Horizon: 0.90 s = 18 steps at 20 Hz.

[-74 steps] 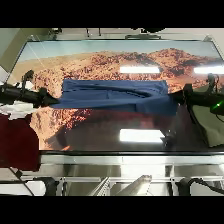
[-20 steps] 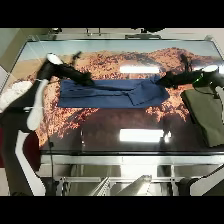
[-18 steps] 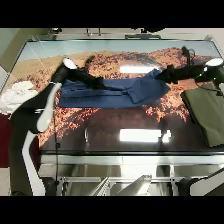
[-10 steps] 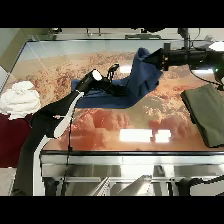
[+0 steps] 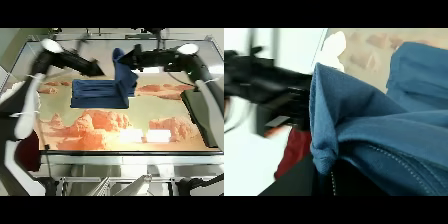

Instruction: Fold the shirts.

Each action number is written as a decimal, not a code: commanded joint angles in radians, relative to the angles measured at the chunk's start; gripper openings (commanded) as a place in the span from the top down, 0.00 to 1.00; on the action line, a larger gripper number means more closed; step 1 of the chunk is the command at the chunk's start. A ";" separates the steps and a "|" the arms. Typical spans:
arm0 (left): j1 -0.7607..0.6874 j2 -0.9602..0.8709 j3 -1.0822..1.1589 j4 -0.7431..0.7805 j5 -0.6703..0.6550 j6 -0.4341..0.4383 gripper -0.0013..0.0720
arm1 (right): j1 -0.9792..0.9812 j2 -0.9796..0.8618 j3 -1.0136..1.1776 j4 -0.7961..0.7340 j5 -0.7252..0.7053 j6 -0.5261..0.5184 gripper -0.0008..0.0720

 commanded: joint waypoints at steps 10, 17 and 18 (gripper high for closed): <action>0.337 0.277 -0.258 -0.019 -0.068 0.045 0.98 | 0.494 -0.397 0.203 0.570 -0.456 -0.653 0.26; 0.340 0.279 -0.264 -0.018 -0.085 0.045 0.98 | 0.207 -0.238 0.202 0.138 -0.132 -0.259 0.97; 0.340 0.279 -0.264 -0.018 -0.099 0.045 0.98 | 0.151 -0.211 0.202 0.029 -0.077 -0.152 0.97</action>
